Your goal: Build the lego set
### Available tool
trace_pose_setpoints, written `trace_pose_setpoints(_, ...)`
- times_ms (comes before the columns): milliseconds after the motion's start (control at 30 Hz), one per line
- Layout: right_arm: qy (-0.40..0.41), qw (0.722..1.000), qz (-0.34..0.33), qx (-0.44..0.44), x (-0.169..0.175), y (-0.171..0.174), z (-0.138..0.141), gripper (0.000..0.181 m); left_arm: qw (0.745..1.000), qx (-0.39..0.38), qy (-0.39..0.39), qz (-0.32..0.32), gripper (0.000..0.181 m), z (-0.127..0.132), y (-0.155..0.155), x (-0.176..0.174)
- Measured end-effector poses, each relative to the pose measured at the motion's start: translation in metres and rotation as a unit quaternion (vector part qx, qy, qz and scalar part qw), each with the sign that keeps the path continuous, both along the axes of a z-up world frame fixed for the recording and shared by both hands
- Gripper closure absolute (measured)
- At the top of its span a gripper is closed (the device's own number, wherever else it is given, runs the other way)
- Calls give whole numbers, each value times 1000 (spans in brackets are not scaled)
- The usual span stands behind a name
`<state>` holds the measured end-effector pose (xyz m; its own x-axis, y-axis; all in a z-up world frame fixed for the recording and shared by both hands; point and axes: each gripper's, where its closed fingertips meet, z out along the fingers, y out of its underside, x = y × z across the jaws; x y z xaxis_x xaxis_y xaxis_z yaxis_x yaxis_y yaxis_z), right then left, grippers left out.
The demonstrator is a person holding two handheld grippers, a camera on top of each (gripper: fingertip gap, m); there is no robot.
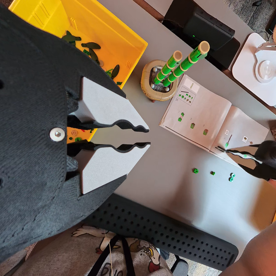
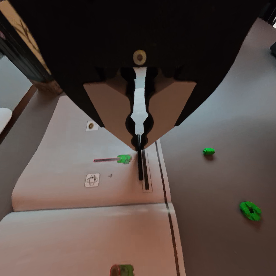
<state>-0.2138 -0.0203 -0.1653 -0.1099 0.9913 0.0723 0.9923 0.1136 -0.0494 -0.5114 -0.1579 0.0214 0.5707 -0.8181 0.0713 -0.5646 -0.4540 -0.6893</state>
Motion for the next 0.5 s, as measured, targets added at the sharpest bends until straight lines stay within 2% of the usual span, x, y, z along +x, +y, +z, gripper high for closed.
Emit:
trace_pose_setpoints(67, -1, 1000, -12, 19, 13, -6, 7, 178, 1000, 0, -1, 0, 169, 1, 0, 0)
trace_pose_setpoints(200, 47, 996, -68, 20, 33, -40, 24, 178, 1000, 1, 0, -3, 169, 1, -1, 1)
trace_pose_setpoints(333, 22, 994, -107, 23, 57, -66, 13, 178, 1000, 0, 4, -5, 169, -1, -2, 2)
trace_pose_setpoints(500, 15, 993, -105, 48, 57, -63, 1, 178, 1000, 0, 3, -1, 169, -1, -1, -1)
